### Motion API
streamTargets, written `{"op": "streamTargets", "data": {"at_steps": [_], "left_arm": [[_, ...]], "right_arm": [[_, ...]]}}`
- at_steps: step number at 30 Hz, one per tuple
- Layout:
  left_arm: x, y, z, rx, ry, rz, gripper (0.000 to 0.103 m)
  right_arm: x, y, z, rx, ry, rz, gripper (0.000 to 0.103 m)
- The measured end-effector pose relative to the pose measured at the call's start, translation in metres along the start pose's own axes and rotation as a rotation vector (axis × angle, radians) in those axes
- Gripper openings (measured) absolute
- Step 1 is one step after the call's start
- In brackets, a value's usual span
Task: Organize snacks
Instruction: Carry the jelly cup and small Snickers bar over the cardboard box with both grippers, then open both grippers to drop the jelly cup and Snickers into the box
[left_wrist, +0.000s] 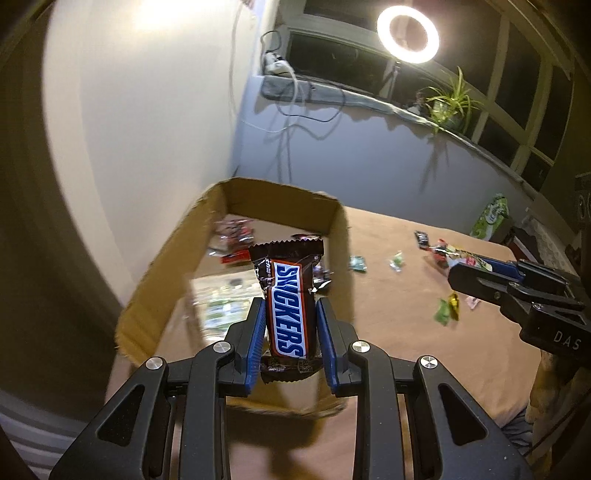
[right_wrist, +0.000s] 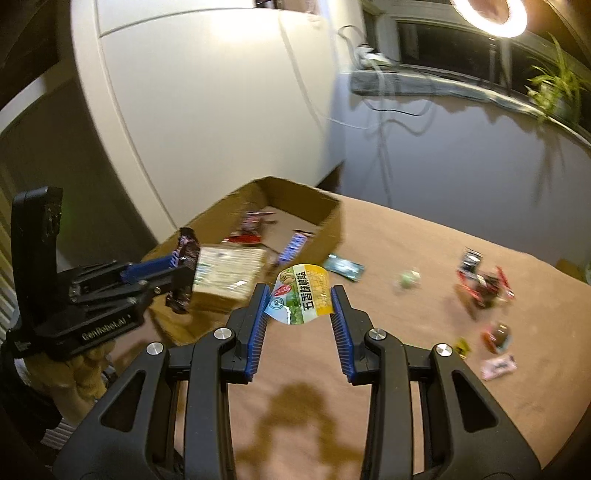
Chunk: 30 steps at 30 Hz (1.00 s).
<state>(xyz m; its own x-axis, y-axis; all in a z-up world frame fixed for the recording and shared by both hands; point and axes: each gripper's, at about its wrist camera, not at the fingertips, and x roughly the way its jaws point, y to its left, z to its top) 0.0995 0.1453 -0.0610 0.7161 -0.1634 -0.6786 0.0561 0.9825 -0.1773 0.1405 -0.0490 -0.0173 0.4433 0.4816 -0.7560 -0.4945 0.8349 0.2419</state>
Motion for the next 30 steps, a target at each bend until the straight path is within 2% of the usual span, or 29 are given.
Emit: {"op": "streamTargets", "data": {"at_steps": [11,23,30], "left_arm": [[-0.002,0.030,-0.005,-0.033,0.013,0.036,0.026],[0.000,0.040,-0.005,-0.046,0.021,0.044,0.026],[-0.001,0.039,-0.003,-0.040,0.018,0.053,0.027]], "right_arm": [[0.046,0.046,0.013,-0.063,0.051,0.063,0.035],[0.083,0.058,0.015,-0.071,0.106,0.085,0.036],[0.089,0.060,0.016,-0.067,0.117,0.086,0.043]]}}
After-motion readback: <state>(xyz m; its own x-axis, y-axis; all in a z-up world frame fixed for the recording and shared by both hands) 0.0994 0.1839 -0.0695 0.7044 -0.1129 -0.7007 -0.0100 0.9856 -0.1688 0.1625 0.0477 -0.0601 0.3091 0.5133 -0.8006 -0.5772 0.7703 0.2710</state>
